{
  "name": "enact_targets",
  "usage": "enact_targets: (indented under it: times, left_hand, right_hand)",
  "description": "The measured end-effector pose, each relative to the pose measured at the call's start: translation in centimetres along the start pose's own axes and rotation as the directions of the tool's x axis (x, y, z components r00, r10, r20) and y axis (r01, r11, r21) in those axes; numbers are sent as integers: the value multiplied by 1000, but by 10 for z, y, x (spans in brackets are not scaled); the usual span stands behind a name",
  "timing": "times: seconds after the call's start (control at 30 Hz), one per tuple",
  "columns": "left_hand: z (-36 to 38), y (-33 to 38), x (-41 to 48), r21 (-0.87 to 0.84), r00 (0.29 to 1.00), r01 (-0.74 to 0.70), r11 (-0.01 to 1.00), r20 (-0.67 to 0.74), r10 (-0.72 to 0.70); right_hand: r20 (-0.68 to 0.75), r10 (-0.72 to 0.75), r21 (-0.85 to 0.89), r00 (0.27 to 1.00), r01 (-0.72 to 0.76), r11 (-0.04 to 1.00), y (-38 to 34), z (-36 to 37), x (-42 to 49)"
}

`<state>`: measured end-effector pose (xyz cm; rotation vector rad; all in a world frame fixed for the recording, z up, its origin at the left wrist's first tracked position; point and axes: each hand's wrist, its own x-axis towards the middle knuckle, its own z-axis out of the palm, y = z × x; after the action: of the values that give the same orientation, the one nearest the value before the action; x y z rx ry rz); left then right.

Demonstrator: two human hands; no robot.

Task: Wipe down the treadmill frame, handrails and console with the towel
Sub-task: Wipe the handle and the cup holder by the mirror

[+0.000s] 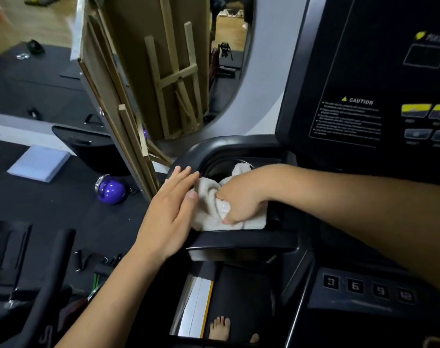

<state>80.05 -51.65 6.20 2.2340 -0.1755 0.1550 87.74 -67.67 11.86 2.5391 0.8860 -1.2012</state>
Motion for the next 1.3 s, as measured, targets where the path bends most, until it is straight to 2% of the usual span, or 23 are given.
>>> enact_targets:
  times: [0.03, 0.1, 0.17, 0.43, 0.6, 0.73, 0.83, 0.9, 0.97, 1.07, 1.17, 1.23, 1.3]
  left_hand:
    - [0, 0, 0, 1, 1000, 10, 1000, 2, -10]
    - [0, -1, 0, 3, 1000, 18, 1000, 1, -18]
    - [1, -2, 0, 1, 1000, 14, 1000, 5, -14]
    - [2, -4, 2, 58, 999, 22, 998, 39, -24]
    - [2, -3, -7, 77, 999, 26, 997, 36, -29]
    - [2, -1, -9, 29, 1000, 21, 999, -20, -21]
    - [2, -2, -8, -22, 999, 13, 1000, -52, -14]
    - [2, -2, -7, -35, 998, 10, 999, -64, -12]
    - [2, -2, -6, -40, 998, 12, 999, -66, -14]
    - [2, -2, -6, -27, 998, 20, 999, -59, -22]
    - [3, -5, -9, 26, 999, 26, 999, -44, -25]
    - [3, -3, -11, 36, 999, 20, 999, -43, -19]
    - [2, 0, -12, 52, 999, 12, 999, -48, -10]
  right_hand:
    - [30, -5, -69, 1000, 7, 998, 3, -2, 1]
    - [80, 1, -62, 997, 4, 998, 13, -3, 4]
    - [46, -6, 21, 999, 5, 1000, 22, 4, 6]
    - [-65, 67, 124, 996, -59, 991, 14, -5, 8]
    - [-74, 128, 125, 989, -119, 985, 1, 10, 5]
    - [-308, -54, 52, 950, 74, 996, -8, 31, -1]
    - [-255, -101, 183, 962, 150, 972, 3, 34, 8]
    - [-187, -177, 186, 966, 212, 959, 10, 35, 23]
    - [-108, -163, 114, 981, 175, 978, 13, 30, 26]
    - [-61, 19, 4, 998, -19, 1000, 17, 14, 19]
    - [-19, 127, 21, 992, -126, 992, 14, 0, 13]
    - [-58, 149, 76, 987, -144, 987, 11, 6, 9]
    - [-190, 144, 116, 971, -123, 986, 11, 20, 8]
